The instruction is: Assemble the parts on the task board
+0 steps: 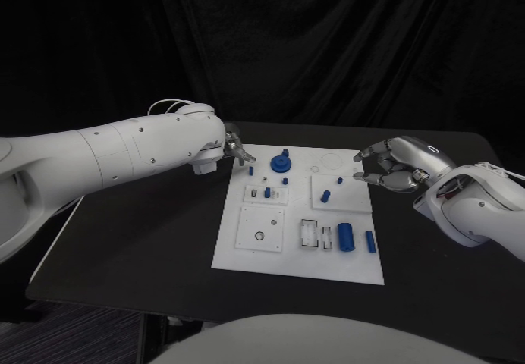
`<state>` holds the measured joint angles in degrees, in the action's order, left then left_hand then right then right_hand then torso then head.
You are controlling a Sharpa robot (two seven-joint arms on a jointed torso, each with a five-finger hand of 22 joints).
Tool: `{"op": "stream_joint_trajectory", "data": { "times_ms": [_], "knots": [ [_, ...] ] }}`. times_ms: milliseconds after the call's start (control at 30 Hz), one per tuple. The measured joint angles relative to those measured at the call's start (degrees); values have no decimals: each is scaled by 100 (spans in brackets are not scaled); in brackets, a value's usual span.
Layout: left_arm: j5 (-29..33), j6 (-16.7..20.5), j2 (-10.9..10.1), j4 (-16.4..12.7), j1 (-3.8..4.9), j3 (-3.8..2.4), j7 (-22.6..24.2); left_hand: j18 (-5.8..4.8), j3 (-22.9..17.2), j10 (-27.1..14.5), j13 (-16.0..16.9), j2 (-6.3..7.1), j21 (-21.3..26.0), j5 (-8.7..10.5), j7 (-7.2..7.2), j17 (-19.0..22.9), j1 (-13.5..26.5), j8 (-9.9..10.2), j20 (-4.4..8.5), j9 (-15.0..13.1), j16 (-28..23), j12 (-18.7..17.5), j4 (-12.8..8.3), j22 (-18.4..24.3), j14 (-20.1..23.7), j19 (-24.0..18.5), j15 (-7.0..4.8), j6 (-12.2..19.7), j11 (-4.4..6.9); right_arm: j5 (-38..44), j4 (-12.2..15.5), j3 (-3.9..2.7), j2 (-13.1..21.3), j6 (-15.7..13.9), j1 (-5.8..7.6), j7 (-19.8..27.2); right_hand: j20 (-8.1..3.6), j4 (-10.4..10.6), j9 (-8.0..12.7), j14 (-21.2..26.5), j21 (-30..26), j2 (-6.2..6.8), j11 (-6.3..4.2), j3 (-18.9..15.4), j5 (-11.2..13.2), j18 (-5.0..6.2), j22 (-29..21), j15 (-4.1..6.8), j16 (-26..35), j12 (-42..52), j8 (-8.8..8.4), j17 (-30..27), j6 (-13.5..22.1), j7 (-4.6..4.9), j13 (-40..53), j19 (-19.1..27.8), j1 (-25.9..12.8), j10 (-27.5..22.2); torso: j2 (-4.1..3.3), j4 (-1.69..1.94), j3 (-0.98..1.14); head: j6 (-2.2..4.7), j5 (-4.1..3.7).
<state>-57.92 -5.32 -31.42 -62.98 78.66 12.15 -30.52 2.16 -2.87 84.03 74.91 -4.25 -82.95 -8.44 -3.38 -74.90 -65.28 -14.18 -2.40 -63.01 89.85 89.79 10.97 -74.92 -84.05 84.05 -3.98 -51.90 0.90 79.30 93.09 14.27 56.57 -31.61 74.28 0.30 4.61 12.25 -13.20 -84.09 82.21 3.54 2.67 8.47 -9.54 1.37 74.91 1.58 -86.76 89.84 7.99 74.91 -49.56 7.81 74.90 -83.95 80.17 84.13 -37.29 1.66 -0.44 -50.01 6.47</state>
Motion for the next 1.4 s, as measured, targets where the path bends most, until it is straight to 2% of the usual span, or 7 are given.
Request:
{"op": "stream_joint_trajectory", "data": {
  "times_ms": [200,433,933,1300,1400],
  "knots": [
    [15,-64,23,30,-12,0,-1,0,0,0,0,0,24,0,0,0,0,33,-6,12,0,0,0,0,0,-6,0,0,0,-1,0,0,-9,0,0,6,0,0,0,0,0,0,0,0,0,0,0,0,0,0,0,0,0,0,3,0,0,0,1,-4,-1,0,18],
    [96,-76,25,37,-27,-1,0,0,0,0,0,0,24,0,0,0,0,35,-6,26,0,0,1,0,0,-6,0,0,0,-2,0,0,-11,0,0,10,0,0,3,0,0,0,0,0,-6,0,0,0,0,0,0,0,0,0,4,0,0,0,-1,-7,-2,0,-14],
    [184,-127,60,42,-54,-1,5,0,0,0,0,0,45,0,0,0,0,60,-6,41,0,0,1,1,0,-7,0,0,0,-2,-4,0,-27,1,0,22,0,0,6,0,0,1,0,0,-20,0,-1,0,0,0,0,0,0,0,3,0,-1,0,-1,-5,0,0,-13],
    [199,-152,83,59,-84,-1,11,0,0,-5,0,0,61,0,0,0,0,154,-6,106,0,0,1,1,21,-7,21,0,-36,-3,-8,0,-30,3,-1,23,0,0,5,0,0,1,0,0,-20,0,-1,0,0,0,0,0,0,0,3,0,-1,0,-1,-7,1,0,-4],
    [201,-158,87,68,-91,-1,11,0,0,-5,0,0,67,-49,0,0,0,177,-5,125,0,0,1,1,21,-7,20,0,-36,-3,-9,0,-32,5,-1,23,0,0,6,0,0,1,0,0,-20,0,-1,0,0,0,0,0,0,0,2,0,-1,0,-1,-7,1,0,-2]
  ]
}}
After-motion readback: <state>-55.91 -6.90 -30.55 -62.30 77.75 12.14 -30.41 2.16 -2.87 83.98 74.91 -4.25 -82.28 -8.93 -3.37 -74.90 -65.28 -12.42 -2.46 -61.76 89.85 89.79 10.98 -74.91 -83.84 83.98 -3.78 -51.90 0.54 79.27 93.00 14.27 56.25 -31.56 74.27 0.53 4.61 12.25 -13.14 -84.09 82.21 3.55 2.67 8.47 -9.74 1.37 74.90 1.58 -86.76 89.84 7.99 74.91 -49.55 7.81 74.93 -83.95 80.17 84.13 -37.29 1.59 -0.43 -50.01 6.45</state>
